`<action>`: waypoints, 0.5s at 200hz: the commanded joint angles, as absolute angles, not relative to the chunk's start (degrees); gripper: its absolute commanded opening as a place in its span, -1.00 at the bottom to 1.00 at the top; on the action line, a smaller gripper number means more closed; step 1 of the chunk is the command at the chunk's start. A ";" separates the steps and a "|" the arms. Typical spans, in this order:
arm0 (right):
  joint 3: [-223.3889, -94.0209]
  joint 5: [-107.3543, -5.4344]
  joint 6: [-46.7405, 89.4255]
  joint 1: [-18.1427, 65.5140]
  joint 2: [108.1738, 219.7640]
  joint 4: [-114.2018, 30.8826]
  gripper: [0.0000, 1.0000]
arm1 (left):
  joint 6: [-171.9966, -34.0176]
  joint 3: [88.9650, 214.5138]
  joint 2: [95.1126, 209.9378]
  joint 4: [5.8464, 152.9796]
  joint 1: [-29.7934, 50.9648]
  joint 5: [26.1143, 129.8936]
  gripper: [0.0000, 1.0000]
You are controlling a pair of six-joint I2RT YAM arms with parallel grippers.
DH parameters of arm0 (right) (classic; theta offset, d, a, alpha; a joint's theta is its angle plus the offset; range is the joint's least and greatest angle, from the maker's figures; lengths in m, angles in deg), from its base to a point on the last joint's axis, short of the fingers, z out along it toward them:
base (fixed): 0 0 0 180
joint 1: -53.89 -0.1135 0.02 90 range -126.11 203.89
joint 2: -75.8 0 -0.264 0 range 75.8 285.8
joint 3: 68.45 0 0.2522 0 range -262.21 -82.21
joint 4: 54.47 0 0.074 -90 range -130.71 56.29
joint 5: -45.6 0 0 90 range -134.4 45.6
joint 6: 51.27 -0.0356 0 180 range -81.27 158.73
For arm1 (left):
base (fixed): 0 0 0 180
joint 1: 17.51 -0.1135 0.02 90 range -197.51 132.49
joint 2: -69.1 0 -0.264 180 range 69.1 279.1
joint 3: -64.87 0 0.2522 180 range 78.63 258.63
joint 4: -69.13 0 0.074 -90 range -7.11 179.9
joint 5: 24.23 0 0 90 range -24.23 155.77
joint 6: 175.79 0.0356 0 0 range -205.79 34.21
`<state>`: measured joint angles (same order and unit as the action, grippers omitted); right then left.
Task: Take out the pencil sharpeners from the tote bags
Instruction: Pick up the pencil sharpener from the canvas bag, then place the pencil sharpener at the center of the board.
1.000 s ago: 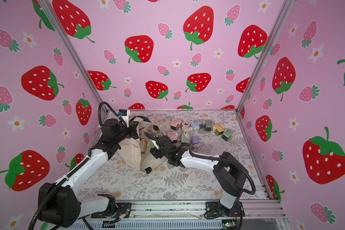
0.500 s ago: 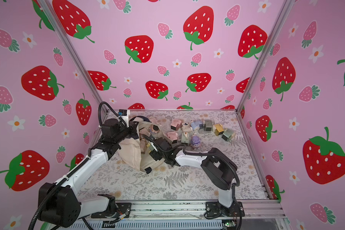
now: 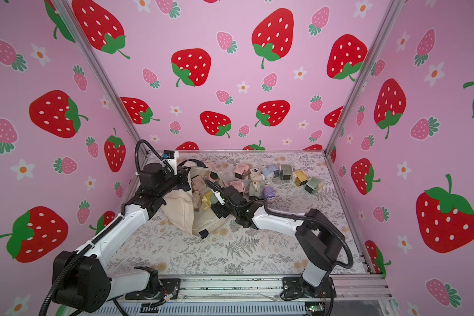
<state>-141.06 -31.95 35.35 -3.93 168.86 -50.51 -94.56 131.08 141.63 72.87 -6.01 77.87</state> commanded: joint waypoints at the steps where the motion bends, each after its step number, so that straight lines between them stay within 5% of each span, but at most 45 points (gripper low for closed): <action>1: -138.72 -24.59 34.74 -1.71 162.92 -52.62 0.28 | -93.57 135.13 141.07 66.95 -5.58 80.40 -1.00; 100: -120.55 -14.44 17.23 22.70 144.97 -52.20 0.22 | -93.81 135.21 141.34 66.90 -5.57 80.85 -1.00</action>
<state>-122.84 -18.11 24.05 18.08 148.07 -50.90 -94.58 131.08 141.69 72.87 -6.01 78.24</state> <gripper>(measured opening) 0.892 0.045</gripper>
